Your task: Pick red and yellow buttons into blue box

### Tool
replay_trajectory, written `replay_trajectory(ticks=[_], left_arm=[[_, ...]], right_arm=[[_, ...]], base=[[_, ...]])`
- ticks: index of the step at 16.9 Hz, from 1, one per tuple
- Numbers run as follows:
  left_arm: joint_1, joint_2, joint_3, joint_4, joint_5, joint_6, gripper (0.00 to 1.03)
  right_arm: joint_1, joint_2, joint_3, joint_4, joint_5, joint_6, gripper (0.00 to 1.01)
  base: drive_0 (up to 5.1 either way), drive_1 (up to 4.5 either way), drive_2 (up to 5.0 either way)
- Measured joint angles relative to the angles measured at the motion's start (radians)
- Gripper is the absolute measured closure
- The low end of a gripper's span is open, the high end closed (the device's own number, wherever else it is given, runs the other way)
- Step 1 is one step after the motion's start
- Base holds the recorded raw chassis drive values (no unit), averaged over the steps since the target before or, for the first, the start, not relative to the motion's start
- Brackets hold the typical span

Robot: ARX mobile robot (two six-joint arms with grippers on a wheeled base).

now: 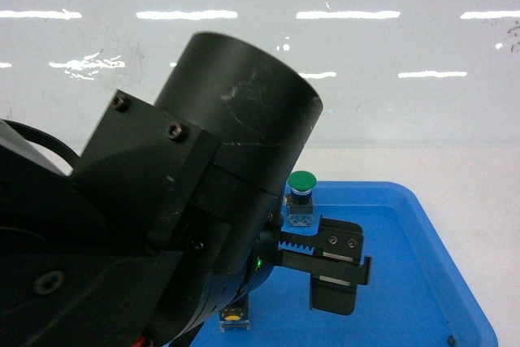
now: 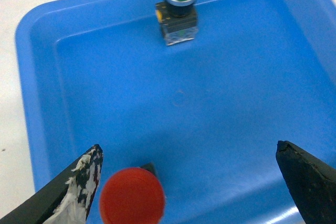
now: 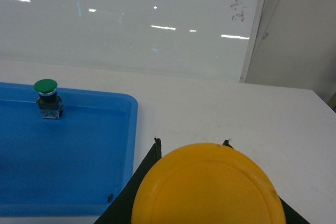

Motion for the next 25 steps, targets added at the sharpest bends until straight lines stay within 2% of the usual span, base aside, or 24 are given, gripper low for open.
replay_trajectory(ticks=[1,2,5,9,14,18,22,25], left_arm=[[0.004,0.037,0.01,-0.001,-0.021,-0.008,0.05],[0.016,0.08,0.01,0.017,-0.069,-0.011,0.05],[0.047,0.109,0.011,0.035,-0.068,-0.033,0.05],[0.076,0.162,0.011,0.035,-0.023,-0.082,0.05],[0.103,0.214,0.012,0.064,0.023,-0.119,0.05],[0.121,0.216,-0.012,0.102,0.044,-0.134,0.29],[0.134,0.222,-0.04,0.132,0.058,-0.137,0.6],[0.135,0.222,-0.056,0.15,0.065,-0.137,0.75]], right_arm=[[0.0,0.0,0.0,0.0,0.0,0.0,0.75],[0.0,0.0,0.0,0.0,0.0,0.0,0.75],[0.0,0.0,0.0,0.0,0.0,0.0,0.75],[0.0,0.0,0.0,0.0,0.0,0.0,0.75],[0.0,0.0,0.0,0.0,0.0,0.0,0.75],[0.0,0.0,0.0,0.0,0.0,0.0,0.75],[0.0,0.0,0.0,0.0,0.0,0.0,0.75],[0.0,0.0,0.0,0.0,0.0,0.0,0.75]], base=[[0.0,0.0,0.0],[0.0,0.0,0.0],[0.0,0.0,0.0],[0.0,0.0,0.0],[0.0,0.0,0.0],[0.0,0.0,0.0],[0.0,0.0,0.0],[0.0,0.0,0.0]])
